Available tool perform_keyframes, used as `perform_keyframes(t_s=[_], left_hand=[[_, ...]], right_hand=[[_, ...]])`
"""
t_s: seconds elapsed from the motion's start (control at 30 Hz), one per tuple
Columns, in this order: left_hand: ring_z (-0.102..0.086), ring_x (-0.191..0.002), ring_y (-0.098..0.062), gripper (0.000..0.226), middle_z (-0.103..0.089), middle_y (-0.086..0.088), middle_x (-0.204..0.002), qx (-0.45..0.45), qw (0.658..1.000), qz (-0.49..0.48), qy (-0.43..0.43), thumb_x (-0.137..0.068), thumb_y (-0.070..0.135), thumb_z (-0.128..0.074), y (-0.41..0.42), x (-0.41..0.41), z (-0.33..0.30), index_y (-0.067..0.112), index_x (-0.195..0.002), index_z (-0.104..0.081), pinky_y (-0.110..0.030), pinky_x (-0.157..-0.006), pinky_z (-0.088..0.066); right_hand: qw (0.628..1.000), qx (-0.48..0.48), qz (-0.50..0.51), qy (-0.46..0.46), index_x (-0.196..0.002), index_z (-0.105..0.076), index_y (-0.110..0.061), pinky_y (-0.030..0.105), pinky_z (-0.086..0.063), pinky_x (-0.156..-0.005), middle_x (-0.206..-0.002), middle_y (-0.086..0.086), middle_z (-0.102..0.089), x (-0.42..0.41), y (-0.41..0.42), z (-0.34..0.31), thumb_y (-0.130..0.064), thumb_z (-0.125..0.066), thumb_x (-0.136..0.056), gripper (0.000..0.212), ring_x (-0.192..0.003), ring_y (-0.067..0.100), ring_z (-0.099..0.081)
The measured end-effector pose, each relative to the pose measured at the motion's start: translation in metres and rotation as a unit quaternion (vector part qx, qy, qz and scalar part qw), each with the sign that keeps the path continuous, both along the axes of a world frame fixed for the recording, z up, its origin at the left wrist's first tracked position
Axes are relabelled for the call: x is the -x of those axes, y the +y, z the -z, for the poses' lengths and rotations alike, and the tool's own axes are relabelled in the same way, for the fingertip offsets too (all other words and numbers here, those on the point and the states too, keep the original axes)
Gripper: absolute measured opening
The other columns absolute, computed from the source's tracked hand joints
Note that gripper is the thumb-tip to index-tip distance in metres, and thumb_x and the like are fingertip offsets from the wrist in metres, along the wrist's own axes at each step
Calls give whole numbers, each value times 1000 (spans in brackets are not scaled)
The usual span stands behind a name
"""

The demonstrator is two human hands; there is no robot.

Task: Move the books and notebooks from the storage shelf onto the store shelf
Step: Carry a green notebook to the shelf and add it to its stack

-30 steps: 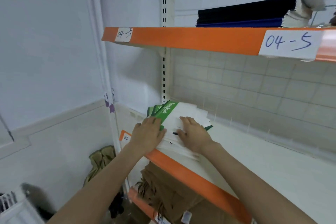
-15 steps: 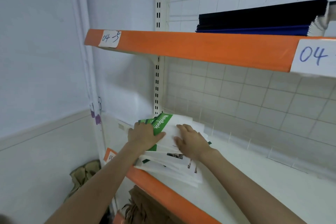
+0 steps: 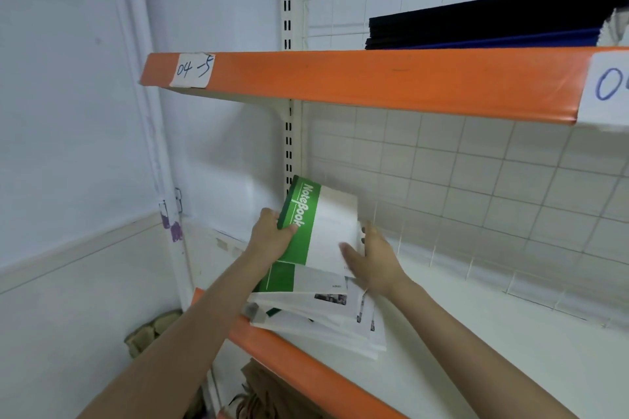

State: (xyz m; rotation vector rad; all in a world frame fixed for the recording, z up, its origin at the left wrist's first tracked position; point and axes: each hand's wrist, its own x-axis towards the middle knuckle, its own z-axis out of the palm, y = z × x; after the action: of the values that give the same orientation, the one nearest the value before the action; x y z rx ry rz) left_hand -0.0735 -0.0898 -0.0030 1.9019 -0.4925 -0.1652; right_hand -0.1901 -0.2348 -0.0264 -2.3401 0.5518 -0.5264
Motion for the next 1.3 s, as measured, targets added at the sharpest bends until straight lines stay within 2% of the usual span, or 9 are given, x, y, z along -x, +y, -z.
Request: perform_keyframes(t_s=[0.13, 0.2, 0.37, 0.53, 0.6, 0.73, 1.0, 1.17, 1.3], left_hand=[[-62, -97, -27, 12, -60, -13, -108, 75, 991, 43, 106, -95, 14, -54, -8, 1, -6, 12, -103, -46, -43, -85, -52], [-63, -85, -26, 9, -62, -15, -101, 93, 985, 62, 129, -98, 16, -48, -9, 2, -11, 9, -100, -52, -39, -69, -54], [-62, -75, -19, 29, -66, -4, -88, -138, 978, -16, -157, -100, 23, -41, 8, -19, -3, 7, -98, -65, -32, -69, -52], [-60, -96, -24, 40, -60, -3, -91, -417, 894, 80, -139, -87, 55, -56, 20, -29, 6, 18, -75, -45, -34, -84, -49], [-60, -99, -22, 35, -61, -4, -96, -384, 911, 98, -113, -85, 54, -61, 19, -31, 10, 19, -85, -51, -32, -86, -50], [-58, -82, -19, 29, -59, -5, -88, -310, 949, 45, -37, -80, 31, -73, 21, -42, 12, 13, -79, -49, -23, -56, -41], [-56, -90, -22, 29, -56, -12, -109, -64, 998, 9, 3, -94, 11, -54, 12, -31, 10, 6, -117, -37, -29, -70, -45], [-58, -103, -27, 26, -58, -14, -119, 107, 984, 14, 139, -98, 22, -50, 2, -25, -2, 7, -118, -47, -38, -88, -48], [-67, -87, -24, 31, -66, -11, -105, 147, 973, 104, 144, -88, 12, -65, -2, -15, -8, 6, -116, -54, -37, -69, -56]], right_hand=[[927, -363, 37, -85, -120, -48, -4, 36, -57, -68, -95, 11, -62, 3, 2, -18, -23, -49, -98, 29, -79, 23, -62], [872, -477, 28, -101, -112, -51, -3, 33, -57, -51, -83, 10, -61, 4, 2, -23, -13, -44, -100, 18, -69, 22, -61], [872, -470, 42, -132, -131, -46, -8, 39, -58, -67, -105, 10, -63, 3, -3, -21, -13, -42, -101, 31, -79, 22, -62], [863, -484, 44, -139, -132, -46, -9, 50, -55, -81, -100, 6, -63, 3, -5, -21, -12, -42, -100, 32, -84, 23, -62], [864, -482, 49, -135, -136, -42, -9, 51, -55, -83, -107, 8, -64, 3, -5, -23, -13, -44, -100, 37, -84, 24, -63], [871, -472, 46, -131, -138, -42, -9, 39, -57, -71, -111, 9, -65, 1, -3, -24, -13, -43, -100, 38, -79, 20, -63], [877, -464, 33, -120, -122, -51, -8, 35, -54, -68, -92, 5, -65, 2, 5, -16, -10, -42, -100, 24, -74, 19, -62], [930, -342, 79, -112, -109, -55, -10, 33, -48, -76, -101, 8, -64, -1, 9, -13, -12, -43, -98, 16, -85, 23, -60], [959, -264, 75, -75, -109, -55, -4, 35, -48, -80, -105, 14, -64, -1, 13, -11, -20, -48, -97, 22, -94, 30, -60]])
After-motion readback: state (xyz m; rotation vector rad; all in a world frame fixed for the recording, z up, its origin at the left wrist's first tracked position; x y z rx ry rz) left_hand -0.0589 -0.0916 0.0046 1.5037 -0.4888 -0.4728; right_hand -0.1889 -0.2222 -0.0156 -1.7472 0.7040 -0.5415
